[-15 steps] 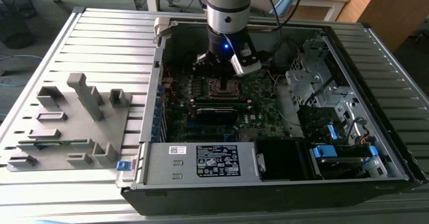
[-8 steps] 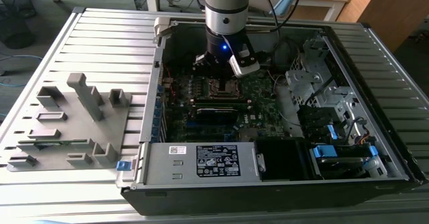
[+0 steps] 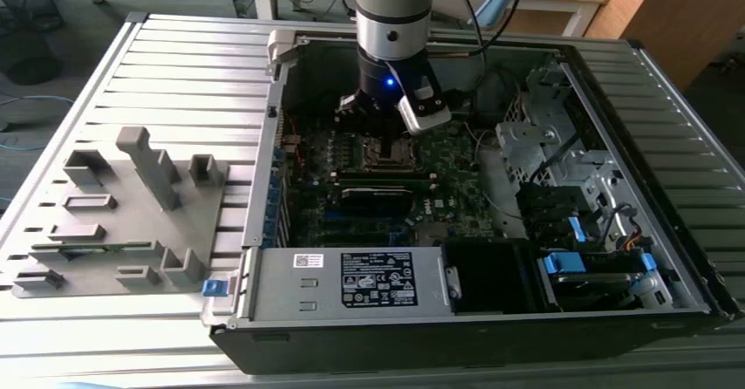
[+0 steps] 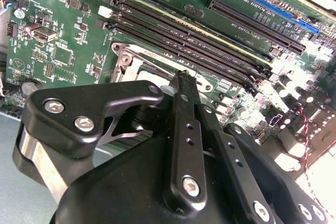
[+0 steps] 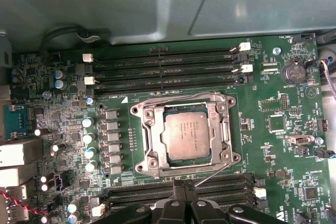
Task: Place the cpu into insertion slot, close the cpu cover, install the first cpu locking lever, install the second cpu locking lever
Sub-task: 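Install the second cpu locking lever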
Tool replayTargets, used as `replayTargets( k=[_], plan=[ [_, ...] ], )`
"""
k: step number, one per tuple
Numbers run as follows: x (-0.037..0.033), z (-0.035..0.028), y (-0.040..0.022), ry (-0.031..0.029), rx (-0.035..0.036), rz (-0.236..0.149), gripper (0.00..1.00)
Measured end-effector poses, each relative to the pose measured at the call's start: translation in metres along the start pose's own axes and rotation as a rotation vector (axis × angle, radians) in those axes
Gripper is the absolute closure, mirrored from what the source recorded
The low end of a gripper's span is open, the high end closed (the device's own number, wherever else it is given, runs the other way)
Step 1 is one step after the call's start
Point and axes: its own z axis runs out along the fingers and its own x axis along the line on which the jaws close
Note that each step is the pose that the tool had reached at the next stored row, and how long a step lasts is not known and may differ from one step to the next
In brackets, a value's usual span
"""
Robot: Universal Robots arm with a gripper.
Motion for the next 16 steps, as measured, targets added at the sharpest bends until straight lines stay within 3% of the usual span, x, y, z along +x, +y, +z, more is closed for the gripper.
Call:
replayTargets(
  k=[7,16],
  plan=[
    [0.0011,0.0058,-0.0001,-0.0001,0.0,0.0,0.9],
    [0.0108,0.0136,-0.0012,0.0001,0.0002,0.0,0.9]
  ],
)
